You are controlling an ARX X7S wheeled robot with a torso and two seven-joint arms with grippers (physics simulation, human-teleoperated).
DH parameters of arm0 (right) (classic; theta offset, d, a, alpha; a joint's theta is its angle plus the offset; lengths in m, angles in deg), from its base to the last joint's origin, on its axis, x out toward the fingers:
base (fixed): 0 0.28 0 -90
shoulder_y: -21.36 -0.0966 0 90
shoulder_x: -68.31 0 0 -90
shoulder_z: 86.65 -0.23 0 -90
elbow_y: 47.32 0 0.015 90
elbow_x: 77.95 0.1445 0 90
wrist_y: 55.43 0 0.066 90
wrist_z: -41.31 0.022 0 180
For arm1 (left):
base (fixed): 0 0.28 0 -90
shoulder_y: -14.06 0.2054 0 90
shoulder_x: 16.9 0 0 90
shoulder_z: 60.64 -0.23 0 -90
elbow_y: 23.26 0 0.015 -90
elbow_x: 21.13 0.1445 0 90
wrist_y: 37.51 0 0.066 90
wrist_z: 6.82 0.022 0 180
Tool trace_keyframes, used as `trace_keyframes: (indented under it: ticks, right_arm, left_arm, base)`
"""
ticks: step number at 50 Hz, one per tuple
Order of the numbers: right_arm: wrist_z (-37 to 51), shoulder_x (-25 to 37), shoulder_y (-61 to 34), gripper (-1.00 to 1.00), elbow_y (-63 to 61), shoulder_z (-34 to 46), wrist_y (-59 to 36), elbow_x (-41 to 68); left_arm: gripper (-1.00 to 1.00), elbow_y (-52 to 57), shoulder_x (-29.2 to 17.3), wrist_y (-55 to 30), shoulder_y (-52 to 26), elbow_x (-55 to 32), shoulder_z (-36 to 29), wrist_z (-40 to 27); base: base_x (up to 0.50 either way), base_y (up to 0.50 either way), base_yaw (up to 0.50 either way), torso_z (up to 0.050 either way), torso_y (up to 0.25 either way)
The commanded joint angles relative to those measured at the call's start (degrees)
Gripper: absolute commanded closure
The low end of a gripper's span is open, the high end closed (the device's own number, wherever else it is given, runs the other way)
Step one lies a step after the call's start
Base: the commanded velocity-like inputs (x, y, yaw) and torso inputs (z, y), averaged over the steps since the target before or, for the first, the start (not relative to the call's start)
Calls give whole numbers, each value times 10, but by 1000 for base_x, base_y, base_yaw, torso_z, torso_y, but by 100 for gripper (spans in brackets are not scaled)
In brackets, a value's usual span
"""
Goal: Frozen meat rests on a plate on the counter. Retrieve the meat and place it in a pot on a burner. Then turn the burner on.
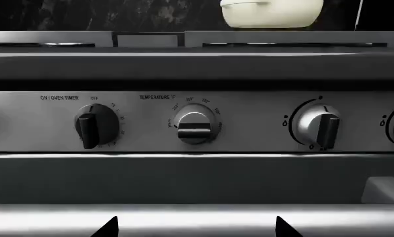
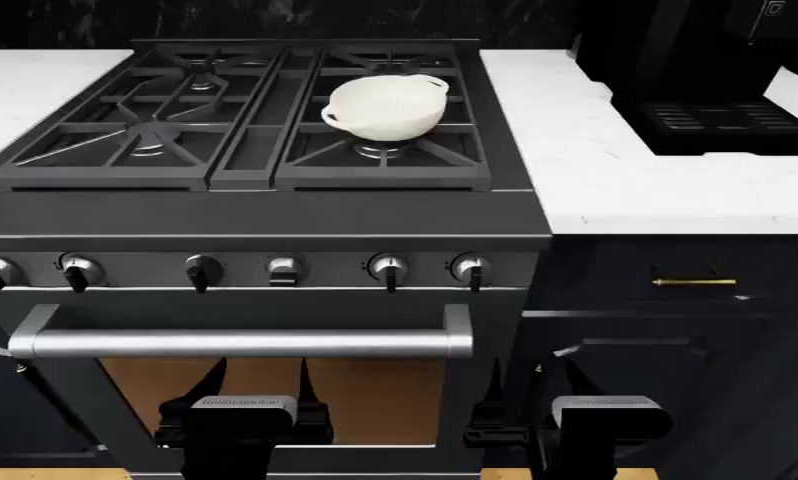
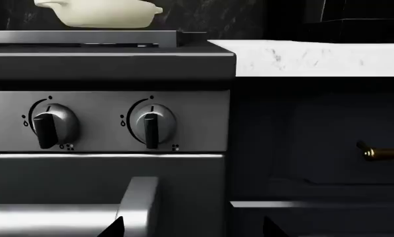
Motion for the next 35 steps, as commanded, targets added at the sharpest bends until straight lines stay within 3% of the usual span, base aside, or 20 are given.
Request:
trace_keyframes:
  ticks: [1,10,13,15,35]
  right_arm:
    - [0,10,-1,-100,2,12,5,18]
    - [-8,25,-2,-100,5,28,6,62]
    - [9,18,154,-100,-118,58,34,57]
    - [20,22,184,-100,-134,75,53,30]
    - [37,44,183,-100,-127,112,64,45]
  left_arm:
    - [-100,3,-8,-1,4,-11,-12,-10]
    - [-100,20,-28,18,26,-81,-36,31]
    - [-100,16,-31,18,23,-83,-43,30]
    - [-100,12,-34,17,20,-81,-47,28]
    - [-100,-5,-49,15,8,-85,-69,10]
  base:
    - [0,0,0,0,0]
    - [0,0,0,37,0]
    - [0,0,0,50,0]
    - [0,445,0,50,0]
    - [0,500,0,50,0]
